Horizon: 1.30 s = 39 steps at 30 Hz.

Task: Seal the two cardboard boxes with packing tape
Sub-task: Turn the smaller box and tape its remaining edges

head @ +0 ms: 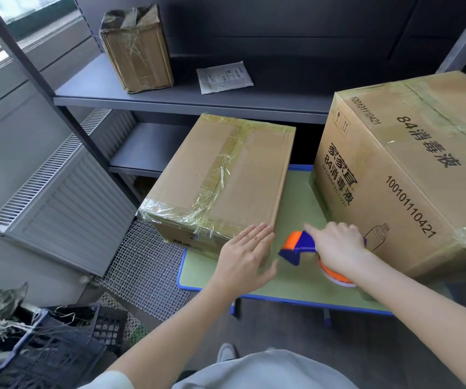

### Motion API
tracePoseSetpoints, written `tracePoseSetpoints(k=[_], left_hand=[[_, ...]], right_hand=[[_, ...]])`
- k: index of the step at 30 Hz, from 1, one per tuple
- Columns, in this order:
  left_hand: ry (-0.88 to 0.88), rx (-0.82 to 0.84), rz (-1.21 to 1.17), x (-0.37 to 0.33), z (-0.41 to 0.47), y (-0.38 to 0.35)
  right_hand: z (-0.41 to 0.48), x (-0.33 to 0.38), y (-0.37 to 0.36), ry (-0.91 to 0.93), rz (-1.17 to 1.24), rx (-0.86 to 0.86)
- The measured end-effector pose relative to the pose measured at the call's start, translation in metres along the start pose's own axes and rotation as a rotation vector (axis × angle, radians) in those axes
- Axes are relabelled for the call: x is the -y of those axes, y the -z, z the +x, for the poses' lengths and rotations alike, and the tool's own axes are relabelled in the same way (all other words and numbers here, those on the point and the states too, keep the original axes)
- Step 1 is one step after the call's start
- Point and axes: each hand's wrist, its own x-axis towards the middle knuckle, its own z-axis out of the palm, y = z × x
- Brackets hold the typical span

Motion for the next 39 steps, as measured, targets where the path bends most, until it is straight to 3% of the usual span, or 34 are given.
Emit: tracePoseSetpoints(k=[6, 12, 16, 19, 26, 31, 35, 37, 39], left_hand=[[0.164, -0.111, 0.129, -0.012, 0.016, -0.023], [0.192, -0.129, 0.126, -0.019, 0.017, -0.03], [0.162, -0.026, -0.006, -0.011, 0.007, -0.007], [0.251, -0.026, -0.065, 0.013, -0.003, 0.022], [0.313, 0.052, 0.089, 0.08, -0.018, 0.058], [0.187, 0.103, 0.194, 0.101, -0.03, 0.063], [0.13, 0.063, 0.244, 0.102, -0.032, 0.059], [0.115, 0.006, 0.262, 0.099, -0.029, 0.054], [0.104, -0.035, 0.288, 0.093, -0.027, 0.048]], right_hand=[[-0.001, -0.014, 0.02, -0.215, 0.184, -0.219], [0.003, -0.001, 0.035, -0.238, 0.432, -0.457], [0.016, 0.019, 0.052, -0.109, 0.43, -0.613], [0.031, 0.037, 0.063, -0.001, 0.369, -0.624], [0.061, 0.084, 0.064, 0.199, 0.361, -0.635], [0.069, 0.088, 0.054, 0.208, 0.406, -0.616], [0.057, 0.089, 0.054, 0.241, 0.382, -0.752], [0.048, 0.092, 0.052, 0.339, 0.365, -0.876], [0.04, 0.096, 0.046, 0.502, 0.395, -0.857]])
